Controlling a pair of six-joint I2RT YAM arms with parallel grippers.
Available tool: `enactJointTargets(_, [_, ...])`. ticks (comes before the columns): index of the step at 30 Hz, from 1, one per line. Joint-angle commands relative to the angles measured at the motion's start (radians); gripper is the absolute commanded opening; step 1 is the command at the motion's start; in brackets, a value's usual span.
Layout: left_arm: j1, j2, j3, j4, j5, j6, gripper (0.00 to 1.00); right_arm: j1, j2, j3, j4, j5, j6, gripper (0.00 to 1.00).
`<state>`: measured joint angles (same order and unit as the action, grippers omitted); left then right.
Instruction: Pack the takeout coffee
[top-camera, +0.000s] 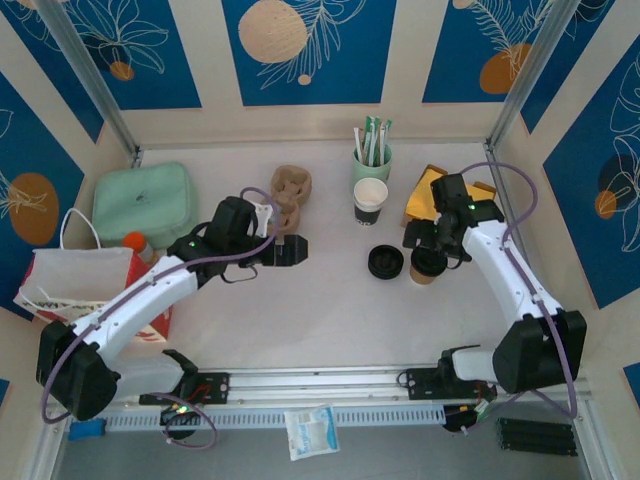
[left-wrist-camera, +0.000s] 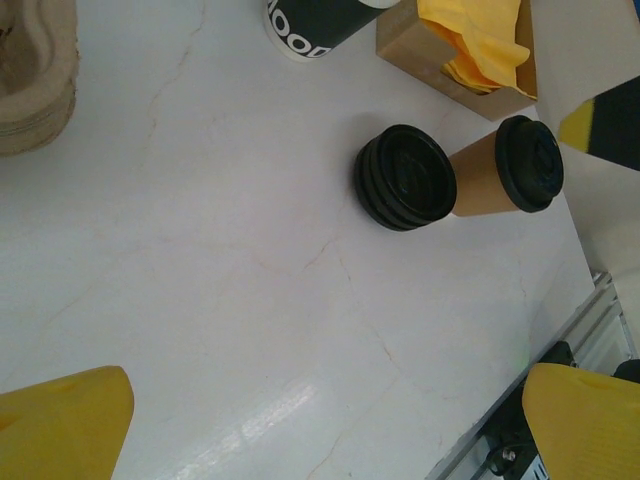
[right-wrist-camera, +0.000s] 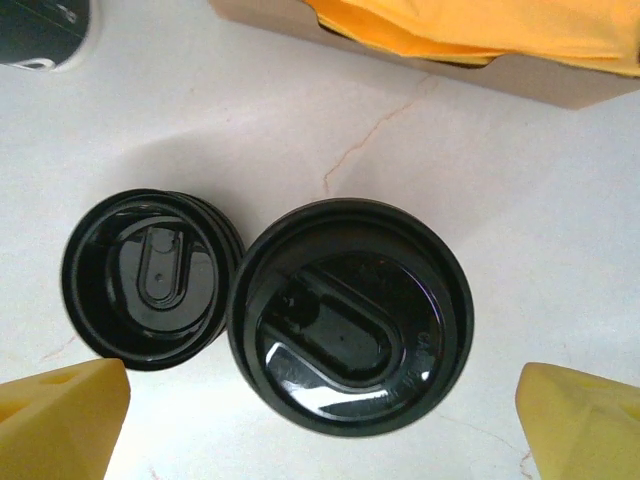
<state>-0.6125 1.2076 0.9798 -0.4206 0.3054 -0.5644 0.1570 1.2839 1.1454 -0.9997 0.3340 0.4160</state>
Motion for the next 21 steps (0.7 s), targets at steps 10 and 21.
enactJointTargets(10, [0.043,0.072,0.159,-0.135,-0.086,0.119,0.99,0.162,-0.111,0.092,-0.14,0.188,0.098,0.99])
enactJointTargets(21, [0.232,0.262,0.311,-0.143,-0.024,0.236,1.0,0.532,-0.055,0.121,-0.082,0.226,0.324,0.99])
